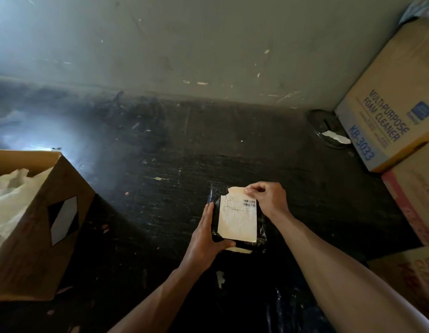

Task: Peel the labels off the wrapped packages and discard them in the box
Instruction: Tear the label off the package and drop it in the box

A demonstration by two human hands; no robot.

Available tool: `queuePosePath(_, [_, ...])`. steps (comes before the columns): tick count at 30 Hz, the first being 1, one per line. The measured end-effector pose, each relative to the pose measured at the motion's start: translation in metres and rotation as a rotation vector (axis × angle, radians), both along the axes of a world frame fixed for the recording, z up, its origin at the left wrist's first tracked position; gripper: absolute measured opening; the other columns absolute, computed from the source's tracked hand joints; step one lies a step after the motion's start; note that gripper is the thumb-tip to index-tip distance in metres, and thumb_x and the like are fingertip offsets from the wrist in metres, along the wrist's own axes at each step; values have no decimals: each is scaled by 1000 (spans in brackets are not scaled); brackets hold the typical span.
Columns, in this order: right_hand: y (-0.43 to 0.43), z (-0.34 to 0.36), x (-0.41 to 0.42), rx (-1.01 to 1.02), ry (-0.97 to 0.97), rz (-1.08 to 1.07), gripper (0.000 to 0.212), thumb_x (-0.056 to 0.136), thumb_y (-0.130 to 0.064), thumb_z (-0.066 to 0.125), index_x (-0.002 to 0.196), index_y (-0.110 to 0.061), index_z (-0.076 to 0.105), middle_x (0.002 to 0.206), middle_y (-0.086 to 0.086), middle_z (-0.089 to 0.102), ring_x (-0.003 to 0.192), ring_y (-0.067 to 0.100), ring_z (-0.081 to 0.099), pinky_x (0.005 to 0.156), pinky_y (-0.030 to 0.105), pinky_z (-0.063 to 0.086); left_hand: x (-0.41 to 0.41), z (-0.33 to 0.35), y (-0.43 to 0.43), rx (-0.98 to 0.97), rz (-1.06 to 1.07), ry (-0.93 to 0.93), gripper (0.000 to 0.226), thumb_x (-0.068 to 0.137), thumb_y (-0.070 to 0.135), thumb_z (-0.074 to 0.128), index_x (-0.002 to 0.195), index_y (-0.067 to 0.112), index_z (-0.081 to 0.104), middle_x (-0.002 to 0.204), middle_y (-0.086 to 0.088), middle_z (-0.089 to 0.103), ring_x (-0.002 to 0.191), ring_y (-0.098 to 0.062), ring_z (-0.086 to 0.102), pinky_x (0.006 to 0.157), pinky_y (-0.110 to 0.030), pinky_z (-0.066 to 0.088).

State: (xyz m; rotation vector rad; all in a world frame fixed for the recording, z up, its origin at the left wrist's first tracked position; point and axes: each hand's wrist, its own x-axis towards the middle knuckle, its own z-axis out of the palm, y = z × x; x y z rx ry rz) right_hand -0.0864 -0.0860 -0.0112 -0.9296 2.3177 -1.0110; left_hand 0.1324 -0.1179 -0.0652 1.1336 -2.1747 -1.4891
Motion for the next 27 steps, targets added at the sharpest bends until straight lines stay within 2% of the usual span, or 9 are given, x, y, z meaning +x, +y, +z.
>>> queuePosePath(3, [6,0,-1,-45,-49,5,10,86,-18,77,96,-19,80,94,-8,75,92,5,68,84,24,54,2,-2,0,1,-16,-8,123,72,30,88,159,32,1,166,7,14,151,-14,16,121,-44,25])
queuePosePath(8, [11,11,0,-116,-160,52,8,87,-13,75,94,-18,77,95,-4,75,91,7,71,79,23,58,9,-7,-6,14,-47,-30,118,75,29,86,156,42,0,165,7,20,149,-15,23,120,-46,27])
queuePosePath(12, [18,24,-1,-156,-227,73,6,87,-11,75,89,-16,77,91,0,77,87,11,74,73,22,58,11,-7,-4,8,-35,-24,115,77,28,85,157,40,3,164,6,23,148,-13,25,121,-39,26])
queuePosePath(16, [22,44,-2,-171,-208,122,2,87,-12,75,89,-12,76,89,2,77,83,9,74,73,23,59,11,-4,-1,6,-32,-25,114,78,30,84,158,37,3,164,5,24,149,-14,24,121,-40,26])
queuePosePath(19, [28,53,0,-153,-198,150,3,88,-14,74,90,-13,76,92,0,77,88,9,74,77,25,60,13,-3,0,5,-38,-31,114,79,30,83,158,36,2,164,4,22,149,-15,23,121,-41,25])
queuePosePath(27, [30,45,11,-111,-39,121,6,90,-15,72,95,-17,74,93,-5,74,90,8,71,79,24,58,13,-1,1,6,-61,-22,116,79,28,83,158,37,-1,166,4,15,151,-17,18,122,-44,23])
